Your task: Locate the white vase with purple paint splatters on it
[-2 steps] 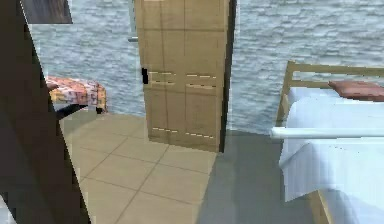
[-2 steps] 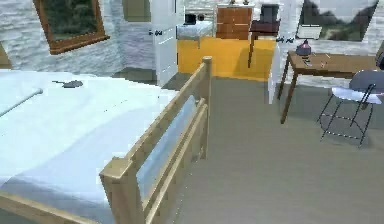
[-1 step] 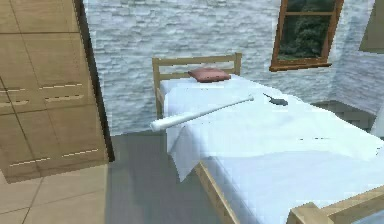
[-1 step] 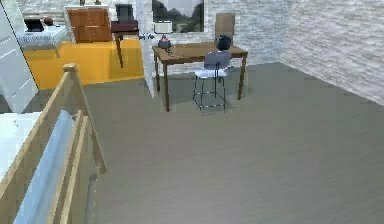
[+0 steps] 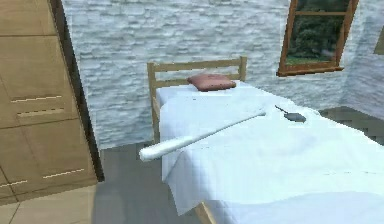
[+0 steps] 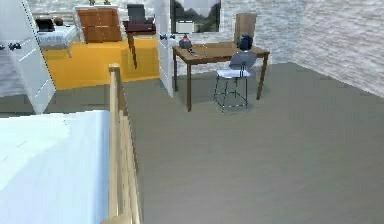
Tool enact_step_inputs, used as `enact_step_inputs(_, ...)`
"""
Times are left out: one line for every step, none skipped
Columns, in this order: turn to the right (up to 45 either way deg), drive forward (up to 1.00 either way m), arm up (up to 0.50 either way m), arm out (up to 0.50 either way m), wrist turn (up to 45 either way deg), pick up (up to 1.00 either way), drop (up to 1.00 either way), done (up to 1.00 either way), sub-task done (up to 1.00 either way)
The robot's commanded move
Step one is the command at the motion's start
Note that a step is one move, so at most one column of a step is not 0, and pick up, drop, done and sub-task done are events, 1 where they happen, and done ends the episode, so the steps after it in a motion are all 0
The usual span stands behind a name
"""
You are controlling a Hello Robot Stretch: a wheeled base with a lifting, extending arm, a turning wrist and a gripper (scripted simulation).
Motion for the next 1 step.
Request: enact_step_inputs(-30.0,0.0,0.0,0.0,0.0,0.0,0.0,0.0,0.0)
